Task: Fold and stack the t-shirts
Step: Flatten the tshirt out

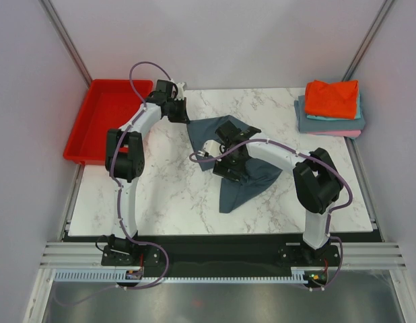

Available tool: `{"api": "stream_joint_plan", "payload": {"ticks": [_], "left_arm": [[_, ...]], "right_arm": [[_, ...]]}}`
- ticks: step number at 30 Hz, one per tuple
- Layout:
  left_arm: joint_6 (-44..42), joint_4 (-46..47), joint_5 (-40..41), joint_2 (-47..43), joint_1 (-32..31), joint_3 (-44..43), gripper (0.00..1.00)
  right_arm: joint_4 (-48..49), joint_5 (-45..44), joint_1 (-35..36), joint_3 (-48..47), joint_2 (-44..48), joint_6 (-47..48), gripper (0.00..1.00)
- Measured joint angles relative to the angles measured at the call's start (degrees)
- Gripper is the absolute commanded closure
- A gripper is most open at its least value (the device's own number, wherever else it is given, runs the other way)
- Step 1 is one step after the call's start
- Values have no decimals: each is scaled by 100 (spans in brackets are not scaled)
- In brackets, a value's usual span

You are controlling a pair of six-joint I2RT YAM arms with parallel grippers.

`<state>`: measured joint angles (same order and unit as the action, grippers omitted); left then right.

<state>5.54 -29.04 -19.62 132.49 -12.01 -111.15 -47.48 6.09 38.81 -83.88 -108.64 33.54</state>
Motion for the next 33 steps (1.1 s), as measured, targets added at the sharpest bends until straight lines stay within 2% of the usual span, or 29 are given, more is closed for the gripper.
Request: {"api": "stream_joint_plan", "payload": {"ticks": [8,11,12,13,15,16,19,23,27,32,33], "left_arm": [[0,0,-2,-227,-35,57,98],[0,-2,0,-238,-42,87,98],[0,-2,0,-238,-42,90,98],[0,-2,2,-238,-42,92,98],[0,-2,4,-243,-42,92,98],[0,-4,7,-247,-42,94,98],[0,0,11,-267,-63,118,98],[0,-4,20,-291,-81,188,98],[-2,-2,26,-291,-101,205,98],[-2,0,57,-323,-122,278,98],[-4,-2,66,-332,-127,313,98]], "right_arm": [[61,-623,50,260,11,396,12],[103,-796,85,442,105,538,16],[120,-857,85,498,125,579,20],[160,-914,87,553,133,612,39],[212,-1010,101,658,133,686,58],[236,-1062,107,708,133,719,75],[286,-1180,111,745,133,726,100],[385,-1392,79,623,133,691,100],[468,-1543,-116,118,133,684,100],[863,-1720,-988,-868,42,678,99],[1099,-1836,-1307,-1060,-22,675,93]]}}
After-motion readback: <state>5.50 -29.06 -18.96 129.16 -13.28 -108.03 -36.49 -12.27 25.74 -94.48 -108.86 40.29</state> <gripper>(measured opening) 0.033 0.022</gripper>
